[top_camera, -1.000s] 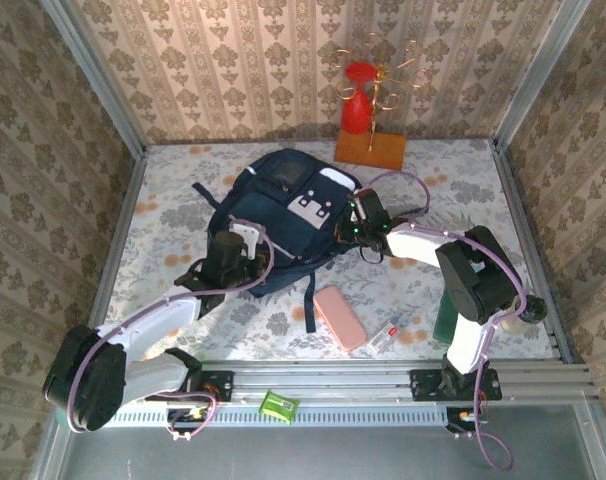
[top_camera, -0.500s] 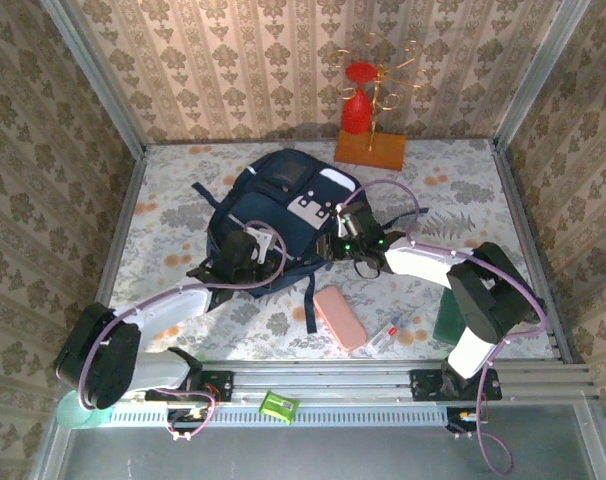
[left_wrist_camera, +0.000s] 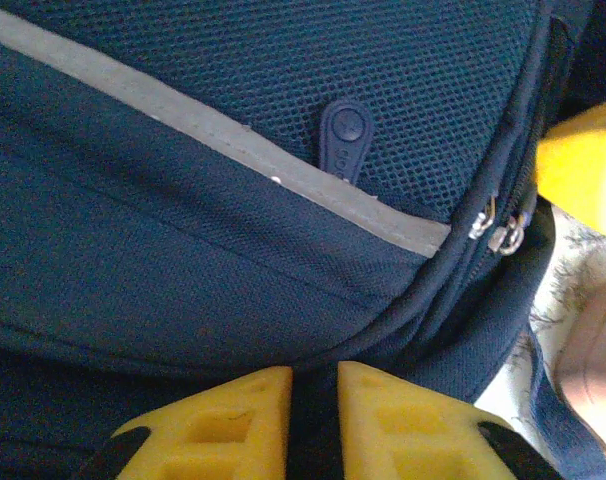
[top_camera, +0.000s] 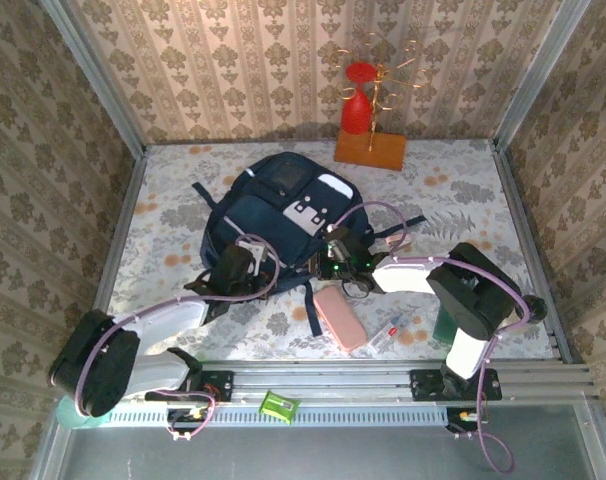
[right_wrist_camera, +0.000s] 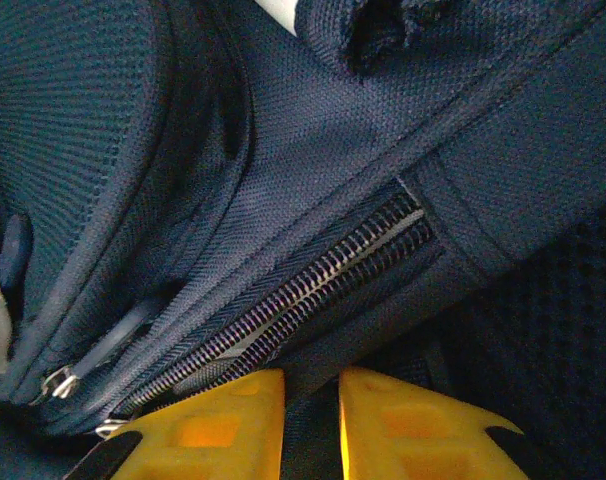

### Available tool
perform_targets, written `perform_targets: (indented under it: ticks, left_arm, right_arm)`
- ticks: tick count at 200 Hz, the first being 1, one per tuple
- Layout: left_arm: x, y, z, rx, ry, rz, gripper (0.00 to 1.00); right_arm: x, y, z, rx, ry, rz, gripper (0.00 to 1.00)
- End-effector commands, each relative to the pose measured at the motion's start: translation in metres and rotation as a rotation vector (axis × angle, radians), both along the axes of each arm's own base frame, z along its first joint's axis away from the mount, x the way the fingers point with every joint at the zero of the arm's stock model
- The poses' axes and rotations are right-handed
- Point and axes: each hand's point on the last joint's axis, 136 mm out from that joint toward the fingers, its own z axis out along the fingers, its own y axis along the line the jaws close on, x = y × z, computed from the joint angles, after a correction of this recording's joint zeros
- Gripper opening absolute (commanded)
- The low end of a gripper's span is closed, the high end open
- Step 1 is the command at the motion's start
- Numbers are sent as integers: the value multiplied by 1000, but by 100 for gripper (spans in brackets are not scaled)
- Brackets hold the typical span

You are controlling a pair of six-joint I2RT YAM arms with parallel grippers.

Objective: Pack the student bag

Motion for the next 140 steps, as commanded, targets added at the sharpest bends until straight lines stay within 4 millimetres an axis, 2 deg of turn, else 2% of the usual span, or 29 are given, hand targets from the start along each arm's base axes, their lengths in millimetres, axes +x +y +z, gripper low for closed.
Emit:
perform_targets:
  ticks: [1, 26, 45, 67, 109, 140]
  left_arm:
    - [-12, 26, -21, 53, 78, 94, 23]
    - [-7, 27, -9, 33, 29, 103, 23]
    - [-6, 29, -12, 48, 35, 100, 23]
    - [-6, 30, -17, 36, 50, 100, 22]
    - [-5, 26, -18, 26, 52, 85, 22]
    - [-4, 25, -16, 30, 47, 79, 22]
  right_arm:
    - [-44, 26, -32, 61, 155, 96, 23]
    - [-45, 30, -18, 132, 112, 129, 26]
    - [-45, 30, -4, 140, 54, 178, 31]
    - [-48, 39, 11, 163, 28, 269, 38]
    - [-42, 37, 9, 71, 1, 301, 43]
    - [-42, 43, 13, 79, -3, 339, 44]
